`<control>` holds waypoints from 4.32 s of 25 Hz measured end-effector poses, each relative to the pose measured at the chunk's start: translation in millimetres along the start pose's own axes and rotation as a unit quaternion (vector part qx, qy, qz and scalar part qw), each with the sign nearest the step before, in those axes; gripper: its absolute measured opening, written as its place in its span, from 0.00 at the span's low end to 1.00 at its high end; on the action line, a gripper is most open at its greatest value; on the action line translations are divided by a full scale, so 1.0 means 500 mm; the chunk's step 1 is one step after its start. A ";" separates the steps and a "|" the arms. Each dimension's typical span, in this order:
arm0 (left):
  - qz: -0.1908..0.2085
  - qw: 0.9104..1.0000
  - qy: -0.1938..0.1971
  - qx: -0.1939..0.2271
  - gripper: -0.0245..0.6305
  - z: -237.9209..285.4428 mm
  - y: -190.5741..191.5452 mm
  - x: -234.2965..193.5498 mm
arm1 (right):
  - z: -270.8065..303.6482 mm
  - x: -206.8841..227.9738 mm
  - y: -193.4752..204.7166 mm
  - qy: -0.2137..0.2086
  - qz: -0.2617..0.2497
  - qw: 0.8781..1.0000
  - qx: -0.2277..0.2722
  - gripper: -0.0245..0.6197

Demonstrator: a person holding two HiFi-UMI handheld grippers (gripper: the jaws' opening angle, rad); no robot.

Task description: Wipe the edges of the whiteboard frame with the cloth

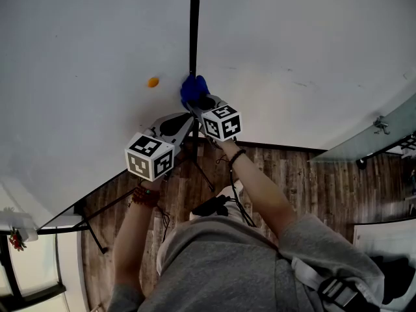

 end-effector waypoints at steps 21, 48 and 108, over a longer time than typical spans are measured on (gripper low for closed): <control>-0.016 1.000 -0.024 -0.008 0.08 -0.018 0.029 -0.034 | 0.014 0.021 0.097 -0.016 0.083 0.996 -0.037 0.18; 0.017 0.997 -0.062 -0.036 0.08 -0.004 0.129 -0.054 | 0.026 0.038 0.193 -0.029 0.161 0.984 -0.072 0.18; -0.029 0.980 -0.191 -0.051 0.08 -0.127 0.247 -0.125 | 0.064 0.118 0.581 0.040 0.232 0.919 -0.316 0.19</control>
Point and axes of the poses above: the fingertips, and each gripper's own axes: z forward along the fingers, x to its right, y out of its underside, the point moved 3 cm from there along -z, backward along the fingers, and after that the axes turned 6 degrees about x, right-handed, at the moved point
